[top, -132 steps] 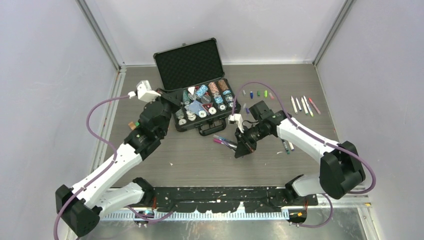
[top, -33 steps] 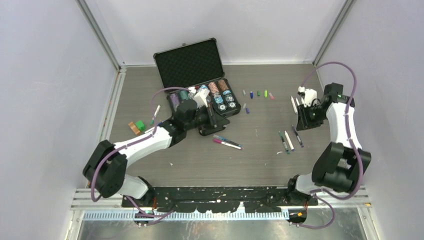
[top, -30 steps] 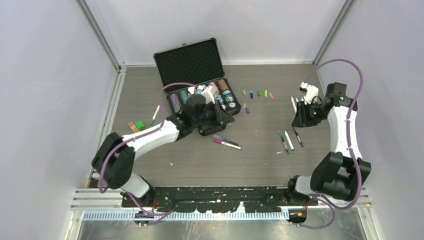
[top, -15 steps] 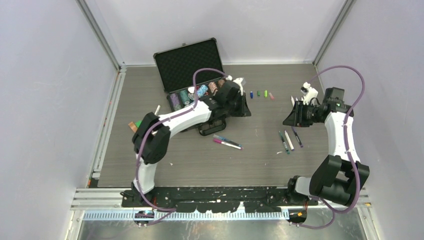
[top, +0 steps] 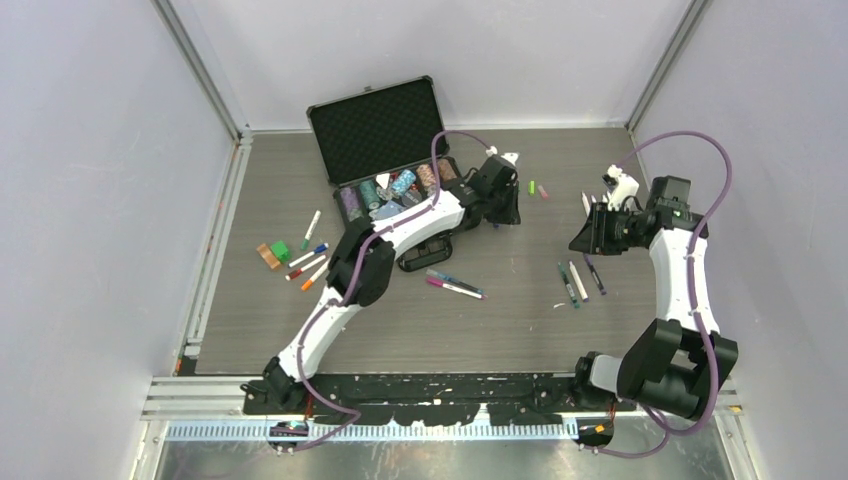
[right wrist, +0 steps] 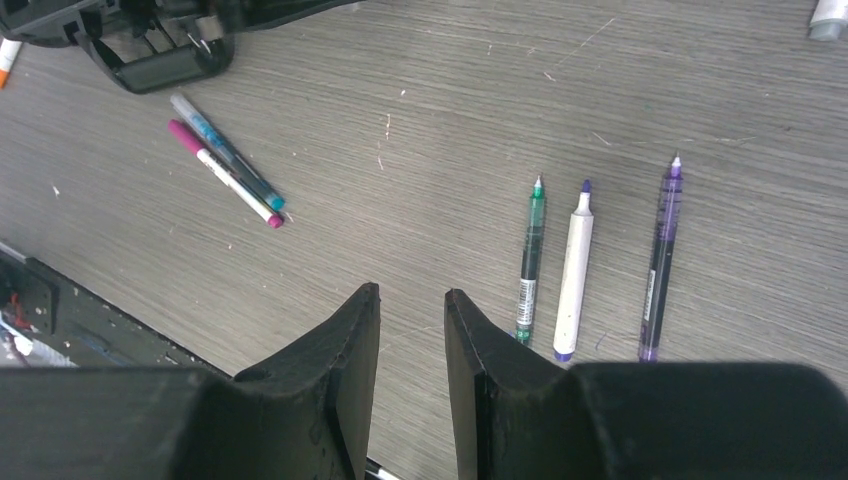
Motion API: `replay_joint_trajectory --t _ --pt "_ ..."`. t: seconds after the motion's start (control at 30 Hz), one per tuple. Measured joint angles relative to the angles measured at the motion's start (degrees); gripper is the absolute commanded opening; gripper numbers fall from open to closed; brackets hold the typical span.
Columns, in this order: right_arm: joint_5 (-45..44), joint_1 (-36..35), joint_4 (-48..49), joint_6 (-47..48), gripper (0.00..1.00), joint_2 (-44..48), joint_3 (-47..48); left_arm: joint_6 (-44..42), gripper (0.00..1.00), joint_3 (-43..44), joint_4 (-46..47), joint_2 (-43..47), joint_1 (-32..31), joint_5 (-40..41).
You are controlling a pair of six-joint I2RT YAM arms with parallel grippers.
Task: Open the pen caps
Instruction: Place the pen cap at the center of the board.
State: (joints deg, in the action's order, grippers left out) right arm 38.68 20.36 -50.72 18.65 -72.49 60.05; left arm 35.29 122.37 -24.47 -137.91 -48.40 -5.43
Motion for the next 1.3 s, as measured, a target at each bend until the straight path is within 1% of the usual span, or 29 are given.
replay_joint_trajectory --t 0.1,0.23,0.33,0.47,0.63,0.83,0.97,1.1,1.3 --pt "-0.1 0.0 0.1 0.0 0.36 1.2 -0.1 0.0 0.10 5.8 -1.8 -4.4 0.0 1.2" --pt "-0.2 0.0 0.2 0.0 0.36 1.8 -0.1 -0.4 0.15 12.7 -4.1 -8.8 0.0 2.8" --pt "-0.2 0.0 0.2 0.0 0.36 1.8 -0.3 -1.2 0.17 15.4 -5.2 -10.6 0.1 4.6" --pt "-0.2 0.0 0.2 0.0 0.36 1.9 -0.3 -1.6 0.19 15.6 -6.3 -11.0 0.3 6.6" --pt "-0.1 0.0 0.2 0.0 0.36 2.1 -0.3 -1.9 0.24 15.9 -6.7 -12.3 0.6 7.8" --pt "0.6 0.0 0.2 0.0 0.36 2.3 -0.4 -2.6 0.25 16.1 -7.4 -13.6 0.9 8.5" --pt "1.1 0.0 0.2 0.0 0.36 2.5 -0.5 -2.8 0.26 16.2 -7.6 -13.6 1.0 8.8" --pt "1.1 0.0 0.2 0.0 0.36 2.5 -0.6 -2.9 0.28 16.2 -7.6 -13.6 1.0 8.9" --pt "1.4 0.0 0.2 0.0 0.36 2.5 -0.6 -3.4 0.29 16.2 -7.6 -13.3 1.1 8.8"
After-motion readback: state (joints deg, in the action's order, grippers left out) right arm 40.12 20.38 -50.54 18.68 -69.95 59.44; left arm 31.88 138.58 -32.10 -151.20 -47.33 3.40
